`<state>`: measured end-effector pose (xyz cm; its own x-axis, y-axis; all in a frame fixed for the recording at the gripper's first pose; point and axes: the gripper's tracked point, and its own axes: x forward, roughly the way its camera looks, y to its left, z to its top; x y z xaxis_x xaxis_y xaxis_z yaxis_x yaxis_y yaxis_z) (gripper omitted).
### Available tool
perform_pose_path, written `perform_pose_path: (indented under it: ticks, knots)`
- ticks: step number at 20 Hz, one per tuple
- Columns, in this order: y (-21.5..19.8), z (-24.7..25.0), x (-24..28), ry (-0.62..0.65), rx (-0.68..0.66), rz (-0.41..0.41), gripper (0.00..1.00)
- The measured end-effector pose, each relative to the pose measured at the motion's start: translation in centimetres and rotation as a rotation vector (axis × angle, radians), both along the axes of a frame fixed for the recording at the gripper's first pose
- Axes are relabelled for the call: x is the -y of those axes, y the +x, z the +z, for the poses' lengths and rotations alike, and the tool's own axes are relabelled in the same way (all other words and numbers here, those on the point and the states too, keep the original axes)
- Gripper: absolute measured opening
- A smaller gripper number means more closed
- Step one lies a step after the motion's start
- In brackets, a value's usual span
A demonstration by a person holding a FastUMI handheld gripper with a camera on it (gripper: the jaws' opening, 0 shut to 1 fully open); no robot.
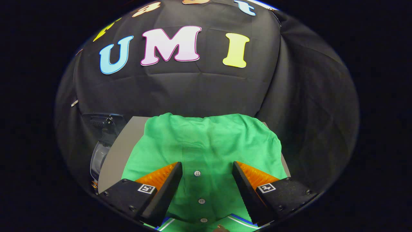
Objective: Put the clothes into the washing machine and then close the washing machine lid.
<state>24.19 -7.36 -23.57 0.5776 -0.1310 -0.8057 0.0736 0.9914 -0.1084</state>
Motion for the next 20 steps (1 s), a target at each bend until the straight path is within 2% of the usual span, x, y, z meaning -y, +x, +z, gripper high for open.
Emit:
perform_pose_path:
  ticks: [2,4,6,9,12,14,15,20]
  knots:
    - [-0.1,-0.1,0.2,0.043,-0.032,-0.031,0.99]
    - [-0.2,-0.5,0.4,0.017,-0.076,-0.008,0.98]
    - [0.0,-0.6,-0.2,0.018,-0.117,0.014,0.92]
    - [0.0,-0.7,-0.1,-0.004,-0.155,0.025,0.49]
    - [0.1,-0.8,-0.4,0.045,-0.150,0.019,0.11]
    - [0.2,-0.6,-0.2,0.071,-0.119,0.018,0.11]
    - [0.3,-0.3,-0.2,0.091,-0.102,0.012,0.05]
    - [0.1,1.3,-0.5,0.249,0.023,-0.033,0.05]
